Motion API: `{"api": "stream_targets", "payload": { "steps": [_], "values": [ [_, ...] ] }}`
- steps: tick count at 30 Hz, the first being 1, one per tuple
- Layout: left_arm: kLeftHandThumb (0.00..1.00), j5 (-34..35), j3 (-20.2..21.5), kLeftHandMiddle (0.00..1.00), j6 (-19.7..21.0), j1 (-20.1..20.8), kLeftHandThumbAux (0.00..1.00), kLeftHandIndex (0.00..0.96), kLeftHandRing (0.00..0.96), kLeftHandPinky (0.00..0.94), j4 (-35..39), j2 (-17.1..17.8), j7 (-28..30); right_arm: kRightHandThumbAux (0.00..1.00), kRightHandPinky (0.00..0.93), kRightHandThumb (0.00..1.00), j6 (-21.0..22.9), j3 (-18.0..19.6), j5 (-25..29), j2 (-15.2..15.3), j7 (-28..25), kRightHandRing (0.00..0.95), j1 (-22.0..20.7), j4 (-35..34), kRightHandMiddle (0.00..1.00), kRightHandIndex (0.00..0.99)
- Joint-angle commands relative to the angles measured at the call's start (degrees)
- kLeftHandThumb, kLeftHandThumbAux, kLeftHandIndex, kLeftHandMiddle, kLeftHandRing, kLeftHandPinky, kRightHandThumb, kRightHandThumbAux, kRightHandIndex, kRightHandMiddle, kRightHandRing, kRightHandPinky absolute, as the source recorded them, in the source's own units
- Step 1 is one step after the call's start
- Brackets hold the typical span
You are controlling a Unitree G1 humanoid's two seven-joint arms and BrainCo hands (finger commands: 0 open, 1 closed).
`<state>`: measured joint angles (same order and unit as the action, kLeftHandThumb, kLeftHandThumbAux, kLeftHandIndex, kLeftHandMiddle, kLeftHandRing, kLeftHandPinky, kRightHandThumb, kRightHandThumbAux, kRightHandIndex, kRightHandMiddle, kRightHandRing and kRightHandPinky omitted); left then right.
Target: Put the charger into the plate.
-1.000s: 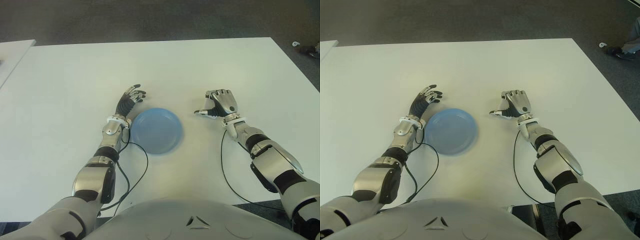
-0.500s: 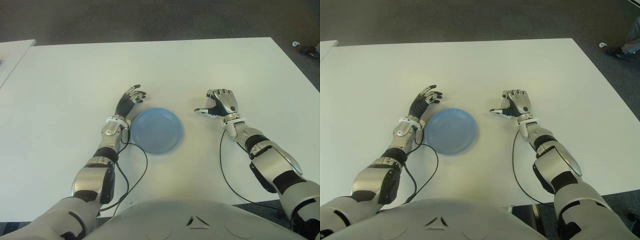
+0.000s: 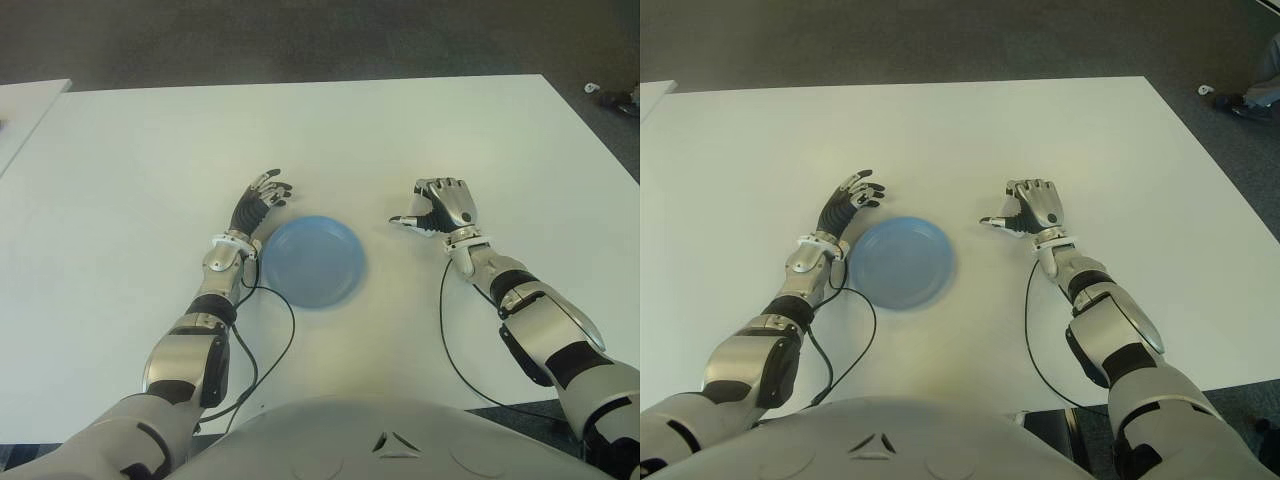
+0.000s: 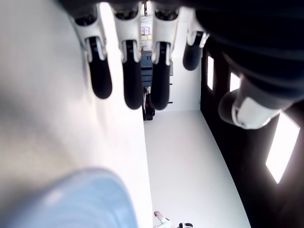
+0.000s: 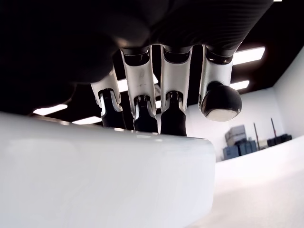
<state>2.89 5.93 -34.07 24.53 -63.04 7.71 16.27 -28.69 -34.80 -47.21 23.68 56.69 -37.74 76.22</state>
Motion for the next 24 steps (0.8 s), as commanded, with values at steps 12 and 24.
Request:
{"api": "stream_targets", "payload": {
  "steps": [12, 24],
  "values": [
    [0.0, 0.3, 0.15, 0.341, 3.07, -1.24, 0.503, 0.158, 0.34, 0.335, -2.89, -0.44, 0.99, 0.75, 0.879, 0.601, -5.7, 1.75, -0.05, 0.78, 2.07, 0.889, -6.11, -8.47, 0.885, 0.821],
    [0.0, -0.03, 0.06, 0.345, 3.16, -1.06, 0.502, 0.166, 0.344, 0.337, -2.97, -1.16, -0.1, 0.75, 0.89, 0.605, -5.75, 0.78, -1.81, -1.19, 1.35, 0.895, -6.58, -13.13, 0.891, 0.826]
  ]
}}
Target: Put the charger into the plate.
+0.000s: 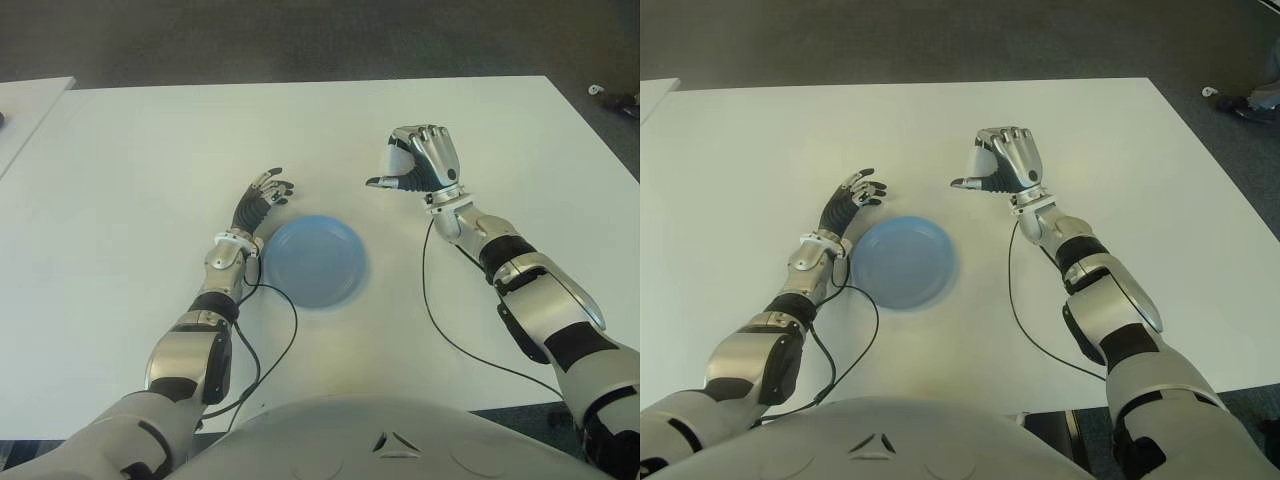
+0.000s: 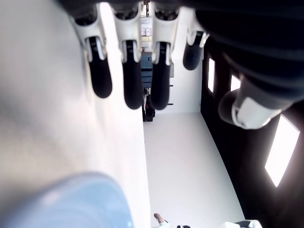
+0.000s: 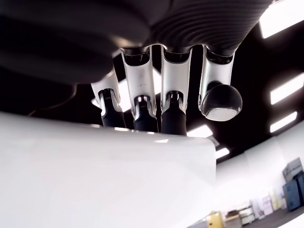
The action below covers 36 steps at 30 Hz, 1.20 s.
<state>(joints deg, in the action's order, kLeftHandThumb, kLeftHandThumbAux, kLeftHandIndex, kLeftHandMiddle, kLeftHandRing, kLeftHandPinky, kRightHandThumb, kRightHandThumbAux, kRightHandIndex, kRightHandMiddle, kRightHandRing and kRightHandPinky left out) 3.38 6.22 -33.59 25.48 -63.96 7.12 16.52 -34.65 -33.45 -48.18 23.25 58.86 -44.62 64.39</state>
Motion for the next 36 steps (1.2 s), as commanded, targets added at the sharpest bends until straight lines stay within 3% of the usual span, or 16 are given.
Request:
{"api": "stream_targets", "payload": {
  "steps": [1, 14, 21, 36],
  "values": [
    [0.0, -0.56, -0.24, 0.346, 2.67, -1.98, 0.501, 0.168, 0.344, 0.337, -2.07, -0.6, -0.44, 0.751, 0.89, 0.604, 0.34, -0.65, -0.96, -0.91, -1.16, 0.894, 0.29, -1.88, 0.891, 0.825],
    [0.0, -0.74, -0.36, 0.35, 3.34, -1.4, 0.506, 0.159, 0.349, 0.337, -2.53, -1.01, -1.06, 0.76, 0.897, 0.639, 0.07, -0.8, -1.3, -3.32, -4.14, 0.896, 2.39, -6.4, 0.894, 0.828],
    [0.0, -0.74, -0.37, 0.348, 4.47, -1.01, 0.502, 0.16, 0.341, 0.316, -2.57, -1.2, -1.46, 0.763, 0.902, 0.677, -1.06, -1.7, -1.29, -6.24, -6.23, 0.901, 4.53, -9.09, 0.9, 0.84],
    [0.0, 0.03, 0.44, 0.325, 6.62, -0.05, 0.544, 0.161, 0.328, 0.323, -2.31, -1.37, -1.67, 0.748, 0.911, 0.7, 2.47, -4.61, -3.05, -12.32, -11.76, 0.907, 8.81, -13.55, 0.903, 0.84]
  ]
}}
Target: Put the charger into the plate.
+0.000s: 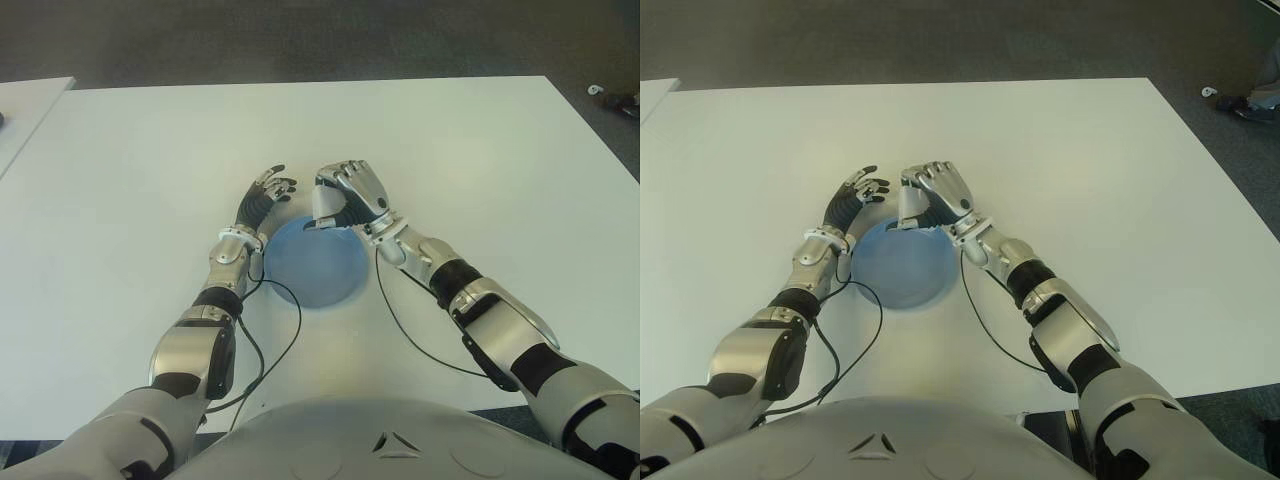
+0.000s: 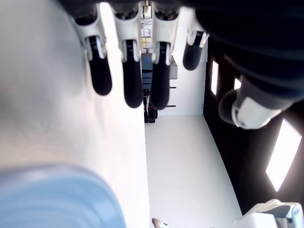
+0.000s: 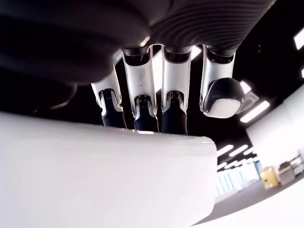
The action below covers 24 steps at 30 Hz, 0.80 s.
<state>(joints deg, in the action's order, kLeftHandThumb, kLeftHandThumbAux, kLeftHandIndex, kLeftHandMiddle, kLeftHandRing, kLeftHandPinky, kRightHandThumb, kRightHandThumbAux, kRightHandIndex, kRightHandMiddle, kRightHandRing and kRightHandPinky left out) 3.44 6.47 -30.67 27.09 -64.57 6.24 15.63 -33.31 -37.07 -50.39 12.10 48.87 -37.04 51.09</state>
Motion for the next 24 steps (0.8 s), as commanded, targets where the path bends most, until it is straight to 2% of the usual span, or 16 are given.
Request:
{"api": "stream_targets", "payload": {
  "steps": [1, 15, 24],
  "values": [
    [0.0, -0.02, 0.21, 0.323, 3.75, -1.69, 0.547, 0.164, 0.329, 0.324, -1.56, -0.51, -0.81, 0.749, 0.909, 0.696, 1.23, -1.11, -0.89, -1.32, -1.92, 0.906, 1.27, -0.22, 0.902, 0.838],
    [0.001, 0.36, 0.62, 0.341, 5.19, -2.05, 0.568, 0.204, 0.361, 0.355, 0.55, -1.25, -2.55, 0.761, 0.905, 0.674, 0.18, -1.86, -0.63, -3.65, -3.62, 0.902, 2.55, -0.04, 0.898, 0.826],
    [0.0, 0.87, 1.29, 0.355, 7.08, -1.25, 0.575, 0.226, 0.37, 0.355, -0.25, -1.32, -2.16, 0.75, 0.868, 0.64, -2.91, -1.81, 0.12, -4.12, -3.74, 0.878, 3.03, 0.55, 0.875, 0.782]
  ]
}}
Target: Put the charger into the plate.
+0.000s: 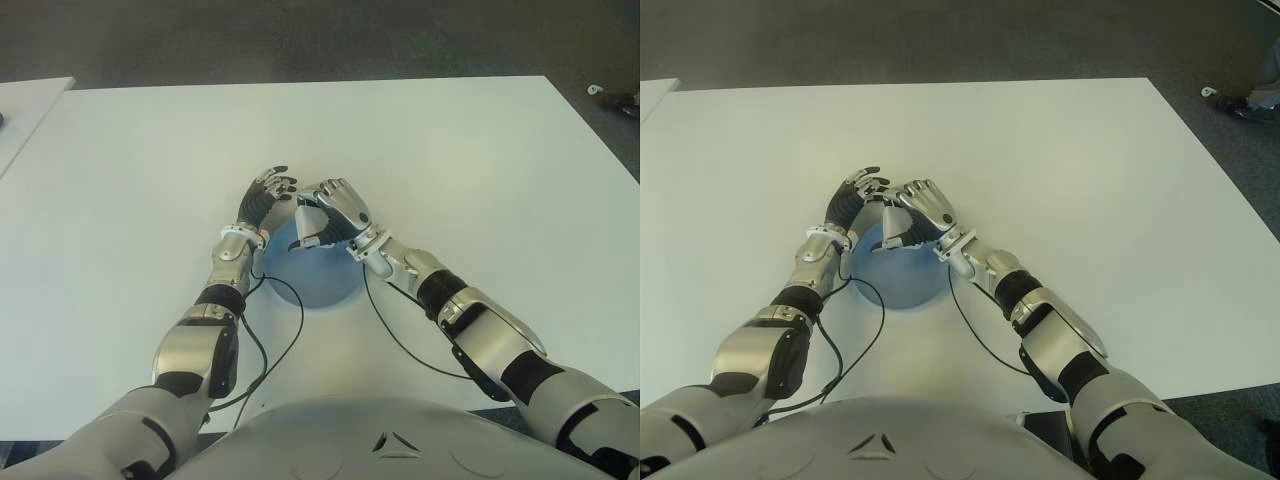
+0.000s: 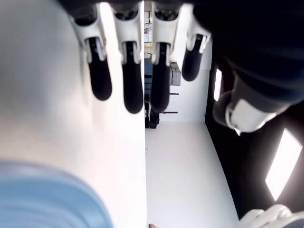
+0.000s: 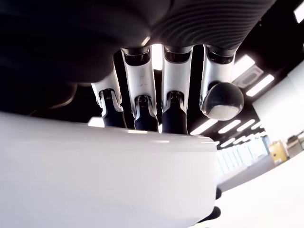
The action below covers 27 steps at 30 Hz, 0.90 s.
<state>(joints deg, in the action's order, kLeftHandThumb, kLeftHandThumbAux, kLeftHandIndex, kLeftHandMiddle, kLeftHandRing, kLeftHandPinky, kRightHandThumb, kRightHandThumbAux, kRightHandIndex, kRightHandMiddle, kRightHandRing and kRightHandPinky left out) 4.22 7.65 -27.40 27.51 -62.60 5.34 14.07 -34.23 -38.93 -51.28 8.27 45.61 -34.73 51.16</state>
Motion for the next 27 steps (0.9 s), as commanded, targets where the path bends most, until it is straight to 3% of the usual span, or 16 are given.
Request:
{"api": "stream_targets", "payload": {
  "steps": [1, 2, 4, 6, 7, 8, 10, 13, 18, 27],
  "values": [
    [0.0, 0.14, 0.17, 0.353, 4.04, -1.63, 0.573, 0.224, 0.369, 0.354, -2.2, -0.43, -0.49, 0.736, 0.821, 0.664, -2.31, 0.09, 1.02, -0.27, -0.49, 0.839, 0.72, 0.49, 0.845, 0.658],
    [0.0, 0.23, 0.26, 0.352, 4.34, -1.5, 0.572, 0.223, 0.369, 0.354, -2.35, -0.4, -0.36, 0.731, 0.804, 0.672, -2.2, 0.0, 0.73, -0.08, -0.54, 0.825, 0.71, 0.31, 0.834, 0.614],
    [0.0, 0.32, 0.37, 0.342, 4.69, -1.3, 0.567, 0.216, 0.36, 0.344, -2.62, -0.33, -0.22, 0.721, 0.603, 0.679, -1.6, -0.15, 0.07, 0.17, -0.61, 0.631, 0.7, 0.0, 0.663, 0.502],
    [0.001, 0.1, 0.25, 0.334, 4.66, -1.28, 0.562, 0.21, 0.353, 0.334, -2.64, -0.12, -0.21, 0.592, 0.449, 0.487, -0.18, -0.28, -0.73, 0.67, -1.28, 0.479, 1.03, -1.44, 0.535, 0.451],
    [0.003, -0.08, 0.13, 0.322, 4.58, -1.31, 0.558, 0.201, 0.339, 0.316, -2.58, 0.01, -0.23, 0.487, 0.287, 0.395, 0.61, -0.32, -1.1, 0.98, -1.78, 0.321, 1.26, -2.42, 0.391, 0.39],
    [0.004, -0.51, -0.25, 0.317, 4.4, -1.69, 0.556, 0.198, 0.334, 0.31, -1.85, 0.3, -0.27, 0.45, 0.229, 0.363, 1.72, -0.23, -1.48, 1.92, -3.58, 0.264, 1.76, -4.97, 0.339, 0.368],
    [0.012, -1.61, -1.25, 0.212, 4.19, -3.06, 0.527, 0.102, 0.22, 0.202, 0.43, 0.88, -0.63, 0.314, 0.094, 0.285, 2.84, 0.14, -1.14, 3.98, -8.74, 0.108, 2.55, -9.72, 0.138, 0.167],
    [0.017, -2.69, -2.21, 0.137, 4.77, -4.07, 0.496, 0.039, 0.138, 0.122, 2.33, 1.25, -1.03, 0.234, 0.03, 0.244, 3.12, 0.85, 1.12, 5.3, -15.23, 0.035, 3.48, -13.4, 0.045, 0.054],
    [0.027, -3.22, -3.17, 0.047, 7.03, -4.7, 0.445, 0.006, 0.038, 0.036, 4.14, 1.6, -0.94, 0.168, 0.004, 0.228, 2.7, 2.27, 4.86, 5.91, -22.87, 0.005, 4.6, -16.51, 0.007, 0.009],
    [0.049, -3.46, -3.6, 0.001, 12.87, -4.91, 0.403, 0.0, 0.001, 0.001, 6.81, 1.7, -2.06, 0.119, 0.0, 0.254, 2.64, 4.02, 6.88, 6.34, -27.9, 0.0, 5.33, -19.38, 0.0, 0.0]
  ]
}}
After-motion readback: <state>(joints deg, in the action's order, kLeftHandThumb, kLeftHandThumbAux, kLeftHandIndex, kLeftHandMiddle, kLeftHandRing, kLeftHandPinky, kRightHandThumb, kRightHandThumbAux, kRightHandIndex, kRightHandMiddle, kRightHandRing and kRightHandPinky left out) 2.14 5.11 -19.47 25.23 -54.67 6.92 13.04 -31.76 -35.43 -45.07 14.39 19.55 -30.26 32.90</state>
